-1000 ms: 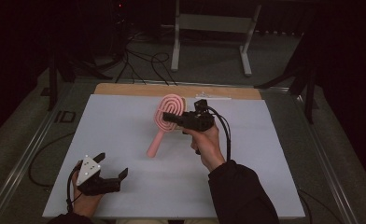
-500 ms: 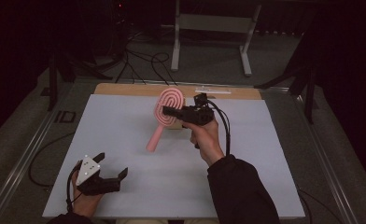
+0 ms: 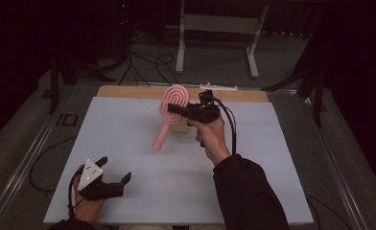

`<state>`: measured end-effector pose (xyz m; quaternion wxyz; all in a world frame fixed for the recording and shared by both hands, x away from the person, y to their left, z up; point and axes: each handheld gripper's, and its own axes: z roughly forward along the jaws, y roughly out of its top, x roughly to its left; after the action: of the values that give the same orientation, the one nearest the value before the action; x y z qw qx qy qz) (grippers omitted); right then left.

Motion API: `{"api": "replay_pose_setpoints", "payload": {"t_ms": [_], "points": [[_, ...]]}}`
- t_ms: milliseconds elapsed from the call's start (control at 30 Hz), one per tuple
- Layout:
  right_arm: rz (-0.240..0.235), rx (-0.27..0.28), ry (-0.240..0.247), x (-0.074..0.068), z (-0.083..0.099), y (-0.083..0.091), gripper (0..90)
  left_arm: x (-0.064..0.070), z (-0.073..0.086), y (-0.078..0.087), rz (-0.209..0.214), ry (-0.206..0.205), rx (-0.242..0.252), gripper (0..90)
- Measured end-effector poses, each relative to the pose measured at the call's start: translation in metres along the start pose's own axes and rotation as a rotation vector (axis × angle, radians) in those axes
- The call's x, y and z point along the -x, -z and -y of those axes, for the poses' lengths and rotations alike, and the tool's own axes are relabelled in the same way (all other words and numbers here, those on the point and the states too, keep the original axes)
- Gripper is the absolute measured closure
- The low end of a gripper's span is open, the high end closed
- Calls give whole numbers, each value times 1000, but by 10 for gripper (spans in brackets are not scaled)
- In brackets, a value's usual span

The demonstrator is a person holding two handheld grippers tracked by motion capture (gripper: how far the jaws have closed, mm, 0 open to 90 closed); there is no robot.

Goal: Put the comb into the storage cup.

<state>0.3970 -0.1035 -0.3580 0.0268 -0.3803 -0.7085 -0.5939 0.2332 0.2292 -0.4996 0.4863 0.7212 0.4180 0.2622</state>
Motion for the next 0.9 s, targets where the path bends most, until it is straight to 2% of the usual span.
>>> {"api": "replay_pose_setpoints", "payload": {"t_ms": [500, 900], "points": [[18, 39, -2, 3, -17, 4, 634, 0, 0, 0, -4, 0, -2, 2], [30, 75, -28, 11, -25, 9, 635, 0, 0, 0, -4, 1, -4, 2]]}}
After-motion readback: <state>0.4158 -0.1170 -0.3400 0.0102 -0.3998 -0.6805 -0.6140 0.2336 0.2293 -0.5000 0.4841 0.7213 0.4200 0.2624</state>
